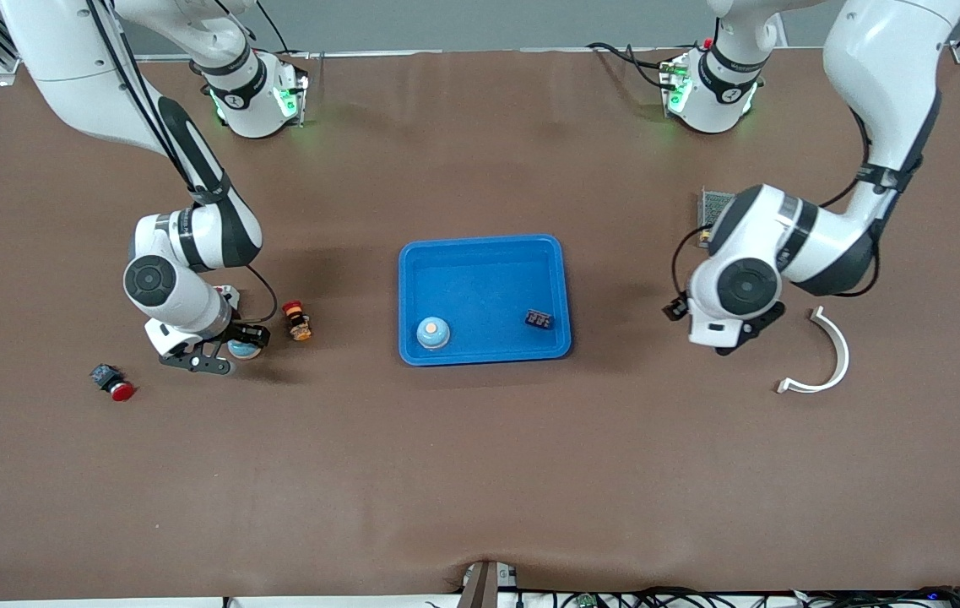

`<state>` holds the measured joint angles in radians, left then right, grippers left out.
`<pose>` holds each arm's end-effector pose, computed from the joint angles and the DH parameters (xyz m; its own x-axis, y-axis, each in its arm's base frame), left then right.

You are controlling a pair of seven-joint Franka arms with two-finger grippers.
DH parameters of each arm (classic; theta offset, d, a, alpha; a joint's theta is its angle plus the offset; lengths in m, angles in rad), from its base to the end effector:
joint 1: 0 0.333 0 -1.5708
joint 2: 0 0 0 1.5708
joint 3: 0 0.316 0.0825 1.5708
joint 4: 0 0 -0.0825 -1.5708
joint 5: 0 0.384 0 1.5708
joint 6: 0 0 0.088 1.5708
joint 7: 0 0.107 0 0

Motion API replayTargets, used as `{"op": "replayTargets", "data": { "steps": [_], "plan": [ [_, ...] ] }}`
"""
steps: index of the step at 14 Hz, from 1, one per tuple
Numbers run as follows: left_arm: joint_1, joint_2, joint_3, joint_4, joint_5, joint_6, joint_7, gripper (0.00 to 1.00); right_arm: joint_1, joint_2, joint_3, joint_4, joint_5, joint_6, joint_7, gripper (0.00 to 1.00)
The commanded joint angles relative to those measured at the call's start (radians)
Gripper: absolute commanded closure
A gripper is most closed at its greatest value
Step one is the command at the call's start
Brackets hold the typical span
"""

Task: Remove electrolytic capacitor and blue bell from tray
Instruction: 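Release the capacitor by the valve while the right gripper lowers the bell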

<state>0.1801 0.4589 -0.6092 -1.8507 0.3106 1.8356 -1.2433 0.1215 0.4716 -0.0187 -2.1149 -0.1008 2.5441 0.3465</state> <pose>0.5532 -0.2056 0.2882 0.7615 0.6358 -0.1259 0.5677 -0.7480 -0.3438 0.5697 0.0599 0.1835 0.9873 -0.1574 -0.0217 -0.1554 -0.9851 0.0732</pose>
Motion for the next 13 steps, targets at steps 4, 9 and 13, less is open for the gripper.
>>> {"op": "replayTargets", "data": {
  "steps": [4, 9, 13],
  "plan": [
    [-0.14, 0.075, -0.011, 0.137, -0.129, -0.013, -0.302, 0.0, -0.025, 0.022, 0.023, 0.033, 0.036, 0.004, -0.004, 1.0],
    [-0.243, 0.157, -0.006, 0.157, -0.114, 0.186, -0.632, 0.0, -0.023, 0.025, 0.023, 0.05, 0.042, 0.002, -0.004, 1.0],
    [-0.29, 0.216, 0.0, 0.156, -0.049, 0.301, -0.809, 0.0, -0.025, 0.041, 0.023, 0.076, 0.044, 0.002, -0.003, 1.0]
  ]
}}
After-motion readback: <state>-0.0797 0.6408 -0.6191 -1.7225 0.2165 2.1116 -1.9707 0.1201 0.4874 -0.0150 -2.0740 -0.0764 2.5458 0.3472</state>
